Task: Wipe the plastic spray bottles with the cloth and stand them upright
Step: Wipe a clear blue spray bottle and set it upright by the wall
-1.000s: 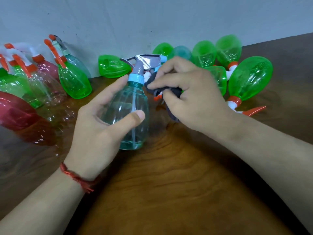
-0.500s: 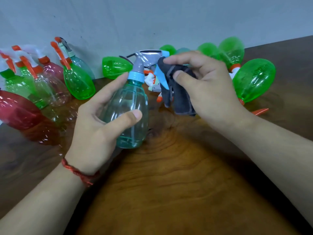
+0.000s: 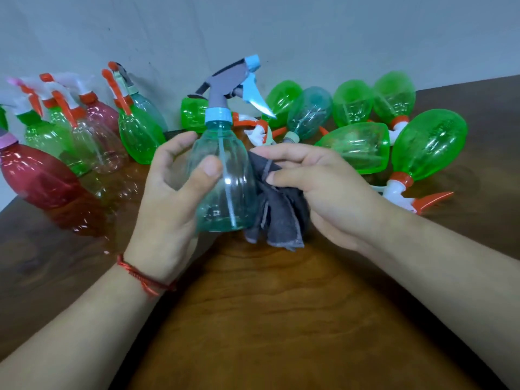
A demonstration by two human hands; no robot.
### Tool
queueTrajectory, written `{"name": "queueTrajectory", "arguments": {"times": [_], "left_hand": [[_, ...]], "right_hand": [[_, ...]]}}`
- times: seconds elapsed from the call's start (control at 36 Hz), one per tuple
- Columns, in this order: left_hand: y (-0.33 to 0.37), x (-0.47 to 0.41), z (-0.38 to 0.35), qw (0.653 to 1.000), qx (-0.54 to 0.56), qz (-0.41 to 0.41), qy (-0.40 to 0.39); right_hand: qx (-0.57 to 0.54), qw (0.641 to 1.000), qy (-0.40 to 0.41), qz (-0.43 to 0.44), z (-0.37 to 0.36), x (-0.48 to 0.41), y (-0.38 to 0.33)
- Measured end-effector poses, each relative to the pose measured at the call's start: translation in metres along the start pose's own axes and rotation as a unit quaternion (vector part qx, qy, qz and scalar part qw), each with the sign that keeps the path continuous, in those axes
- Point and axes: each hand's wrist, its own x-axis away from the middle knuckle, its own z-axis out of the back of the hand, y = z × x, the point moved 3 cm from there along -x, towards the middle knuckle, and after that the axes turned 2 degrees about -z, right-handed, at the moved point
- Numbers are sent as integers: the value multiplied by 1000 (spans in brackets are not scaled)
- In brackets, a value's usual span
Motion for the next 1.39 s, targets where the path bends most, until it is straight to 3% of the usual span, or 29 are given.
{"name": "queueTrajectory", "arguments": {"times": [0.17, 0.28, 0.42, 0.56, 0.67, 0.81, 1.0, 1.06, 1.22, 1.39], "left_hand": [[3, -4, 4, 988, -144, -54, -20], [-1, -6, 5, 984, -176, -26, -21], [-10, -1, 5, 996, -61, 64, 19], [-8, -1, 5, 995, -103, 17, 9], [-9, 0, 4, 999, 4, 38, 13], [-5, 3, -5, 998, 44, 53, -14], [-2, 4, 0, 995, -76, 36, 45], [1, 7, -1, 992, -125, 12, 16], [7, 10, -7, 988, -138, -38, -62], [6, 13, -7, 964, -230, -99, -84]], "right_hand": [[-1, 1000, 11, 16, 3, 1, -7], [32, 999, 35, 19, 4, 1, -5], [63, 998, 6, 10, 3, 3, -6], [36, 998, 17, 42, 2, 5, -15], [46, 991, 88, 84, 13, 0, -20], [85, 989, 67, 102, 4, 4, -11], [122, 980, 80, 136, 1, 7, -9], [134, 975, 82, 156, -1, 8, -10], [140, 973, 63, 174, -2, 11, -15], [217, 912, 158, 309, 12, 12, -49]]}}
